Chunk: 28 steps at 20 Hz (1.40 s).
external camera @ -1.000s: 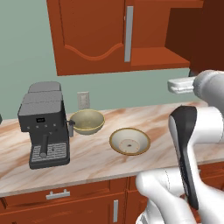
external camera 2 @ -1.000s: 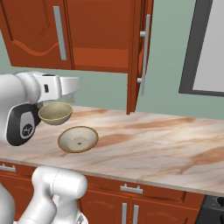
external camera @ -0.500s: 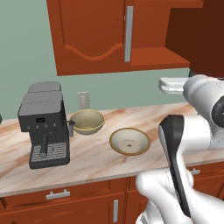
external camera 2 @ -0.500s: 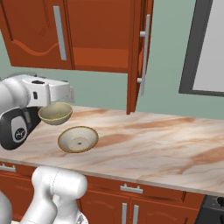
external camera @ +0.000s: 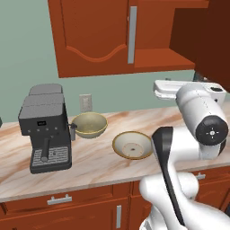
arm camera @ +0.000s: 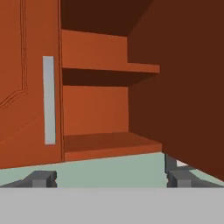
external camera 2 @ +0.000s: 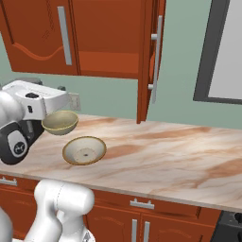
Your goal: Open the cabinet. Pick the bowls from the counter and place them in the cabinet. Then close the cabinet.
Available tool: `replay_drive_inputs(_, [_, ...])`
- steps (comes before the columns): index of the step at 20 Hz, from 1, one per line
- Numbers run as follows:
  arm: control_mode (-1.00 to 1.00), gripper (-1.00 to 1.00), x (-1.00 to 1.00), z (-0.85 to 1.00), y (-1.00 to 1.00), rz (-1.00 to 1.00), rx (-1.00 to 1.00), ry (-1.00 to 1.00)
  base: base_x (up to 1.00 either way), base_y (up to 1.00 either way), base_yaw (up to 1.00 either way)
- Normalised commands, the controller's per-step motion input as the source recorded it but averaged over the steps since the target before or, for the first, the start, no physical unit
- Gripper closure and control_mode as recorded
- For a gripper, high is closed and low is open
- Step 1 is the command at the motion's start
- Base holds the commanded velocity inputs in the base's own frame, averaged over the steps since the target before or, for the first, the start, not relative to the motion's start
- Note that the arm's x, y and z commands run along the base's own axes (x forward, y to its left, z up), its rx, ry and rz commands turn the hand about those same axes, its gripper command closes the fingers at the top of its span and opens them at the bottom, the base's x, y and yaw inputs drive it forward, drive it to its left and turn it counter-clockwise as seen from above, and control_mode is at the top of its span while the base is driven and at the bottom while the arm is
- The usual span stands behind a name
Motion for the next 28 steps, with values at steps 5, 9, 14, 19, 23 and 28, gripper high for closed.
replay_drive_inputs(5, [-1.00, -1.00, 0.43, 0.00, 0.00, 0.01, 0.00, 0.06, 0.00, 0.00, 0.00])
replay_drive_inputs(9, [-1.00, -1.00, 0.23, 0.00, 0.04, 0.05, 0.00, -0.09, 0.00, 0.00, 0.00])
replay_drive_inputs(14, [-1.00, -1.00, 0.01, 0.00, 0.09, 0.09, 0.00, -0.21, 0.00, 0.00, 0.00])
replay_drive_inputs(19, [-1.00, -1.00, 0.06, 0.00, 0.07, 0.06, 0.00, -0.14, 0.00, 0.00, 0.00])
replay_drive_inputs(23, [-1.00, -1.00, 0.19, 0.03, 0.04, 0.01, -0.01, -0.02, 0.00, 0.00, 0.00])
replay_drive_inputs(28, [-1.00, -1.00, 0.15, 0.07, 0.14, 0.00, -0.01, -0.01, 0.00, 0.00, 0.00])
